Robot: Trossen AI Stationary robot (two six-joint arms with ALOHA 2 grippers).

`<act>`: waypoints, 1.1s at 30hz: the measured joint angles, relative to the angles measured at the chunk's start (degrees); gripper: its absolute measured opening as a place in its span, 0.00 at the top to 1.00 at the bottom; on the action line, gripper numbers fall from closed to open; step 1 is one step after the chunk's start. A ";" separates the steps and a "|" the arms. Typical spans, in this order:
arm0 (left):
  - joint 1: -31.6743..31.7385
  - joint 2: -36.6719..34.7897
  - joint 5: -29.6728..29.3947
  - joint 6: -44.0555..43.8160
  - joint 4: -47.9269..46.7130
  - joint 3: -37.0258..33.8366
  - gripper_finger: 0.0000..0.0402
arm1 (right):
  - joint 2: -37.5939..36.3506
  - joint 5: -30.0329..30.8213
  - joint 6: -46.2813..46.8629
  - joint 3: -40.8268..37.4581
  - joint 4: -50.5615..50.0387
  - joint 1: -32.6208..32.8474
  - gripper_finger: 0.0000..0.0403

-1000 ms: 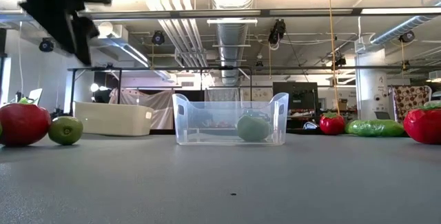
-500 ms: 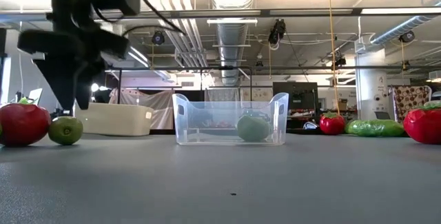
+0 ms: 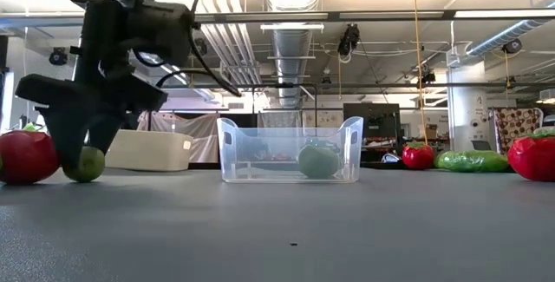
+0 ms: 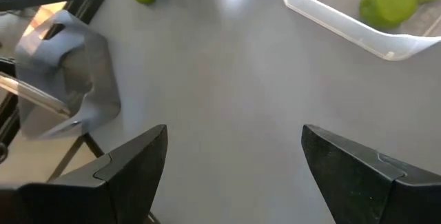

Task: Sort produce into baskets
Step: Put the top lemon into the transparent bin

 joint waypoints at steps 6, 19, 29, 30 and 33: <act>0.00 2.16 0.00 0.79 0.02 -0.35 0.21 | 0.16 0.25 0.02 0.00 0.09 0.00 0.19; -0.02 0.39 0.33 1.67 2.37 -0.10 0.45 | 0.33 0.41 -1.47 0.00 0.05 0.24 0.19; 0.00 -9.26 1.35 -0.35 10.19 9.40 0.44 | 1.77 0.44 -4.73 -0.02 -0.77 0.24 0.19; 0.04 -9.64 1.64 -0.84 12.17 10.36 0.45 | 1.68 0.66 -4.97 -0.02 -0.75 0.30 0.19; 0.17 -9.52 1.84 -1.72 19.47 13.10 0.46 | 1.03 2.44 -6.10 -0.02 -0.74 0.97 0.19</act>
